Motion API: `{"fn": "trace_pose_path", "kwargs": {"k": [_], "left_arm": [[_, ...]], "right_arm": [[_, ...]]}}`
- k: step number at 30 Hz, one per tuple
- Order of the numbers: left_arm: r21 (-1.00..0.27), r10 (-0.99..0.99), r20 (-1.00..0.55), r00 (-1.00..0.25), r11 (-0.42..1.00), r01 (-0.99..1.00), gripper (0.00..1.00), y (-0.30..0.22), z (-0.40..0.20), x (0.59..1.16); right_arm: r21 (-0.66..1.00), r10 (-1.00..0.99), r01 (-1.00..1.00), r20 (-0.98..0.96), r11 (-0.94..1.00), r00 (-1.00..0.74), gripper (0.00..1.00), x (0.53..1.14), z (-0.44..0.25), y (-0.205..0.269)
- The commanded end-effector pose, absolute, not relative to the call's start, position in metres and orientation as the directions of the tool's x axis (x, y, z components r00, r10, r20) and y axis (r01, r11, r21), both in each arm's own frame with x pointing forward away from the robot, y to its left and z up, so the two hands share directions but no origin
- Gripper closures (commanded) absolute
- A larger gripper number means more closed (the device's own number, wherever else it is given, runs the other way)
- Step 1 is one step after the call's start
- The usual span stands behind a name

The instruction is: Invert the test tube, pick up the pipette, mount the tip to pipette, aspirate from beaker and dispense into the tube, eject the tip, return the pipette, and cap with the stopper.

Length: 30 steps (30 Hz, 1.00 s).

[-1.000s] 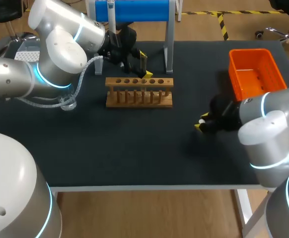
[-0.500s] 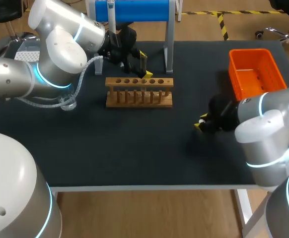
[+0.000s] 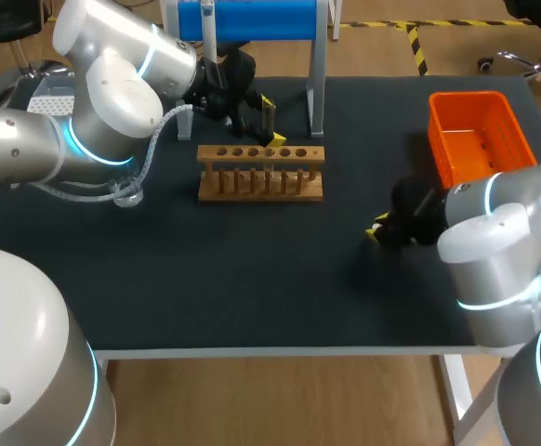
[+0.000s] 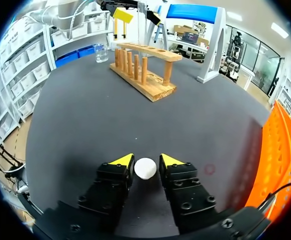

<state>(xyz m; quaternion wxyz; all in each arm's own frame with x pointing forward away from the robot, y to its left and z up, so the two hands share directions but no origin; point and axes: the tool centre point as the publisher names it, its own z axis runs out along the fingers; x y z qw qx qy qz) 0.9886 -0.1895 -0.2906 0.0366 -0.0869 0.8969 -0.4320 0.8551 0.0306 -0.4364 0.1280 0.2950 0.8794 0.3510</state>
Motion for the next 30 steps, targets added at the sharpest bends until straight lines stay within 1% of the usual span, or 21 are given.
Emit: {"fn": "trace_pose_path", "kwargs": {"k": [1,4,5,7,8,14,17,22,30], "left_arm": [[-0.778,-0.185,0.013,-0.983,0.616,-0.126,0.00,-0.190,-0.290,0.990],[-0.778,-0.185,0.013,-0.983,0.616,-0.126,0.00,-0.190,-0.290,0.990],[-0.778,-0.185,0.013,-0.983,0.616,-0.126,0.00,-0.190,-0.290,0.990],[-0.778,-0.185,0.013,-0.983,0.616,-0.126,0.00,-0.190,-0.290,0.990],[-0.778,-0.185,0.013,-0.983,0.616,-0.126,0.00,-0.190,-0.290,0.990],[-0.778,-0.185,0.013,-0.983,0.616,-0.126,0.00,-0.190,-0.290,0.990],[-0.778,-0.185,0.013,-0.983,0.616,-0.126,0.00,-0.190,-0.290,0.990],[-0.778,-0.185,0.013,-0.983,0.616,-0.126,0.00,-0.190,-0.290,0.990],[-0.778,-0.185,0.013,-0.983,0.616,-0.126,0.00,-0.190,-0.290,0.990]], "right_arm": [[0.692,0.607,0.428,-0.017,0.580,-0.795,0.70,0.854,-0.436,0.030],[0.690,0.606,0.431,-0.014,0.582,-0.796,0.73,0.854,-0.436,0.030],[0.690,0.606,0.431,-0.014,0.582,-0.796,0.77,0.853,-0.436,0.030],[0.689,0.606,0.431,-0.014,0.582,-0.795,0.94,0.853,-0.436,0.030],[0.689,0.606,0.432,-0.014,0.582,-0.795,1.00,0.853,-0.436,0.030],[0.691,0.609,0.435,-0.010,0.577,-0.793,1.00,0.853,-0.436,0.030],[0.710,0.605,0.437,0.019,0.552,-0.796,1.00,0.853,-0.420,0.029],[0.725,0.541,0.399,0.043,0.561,-0.840,1.00,0.853,-0.369,0.023],[0.766,0.423,0.278,0.009,0.579,-0.906,1.00,0.862,-0.275,0.017]]}}
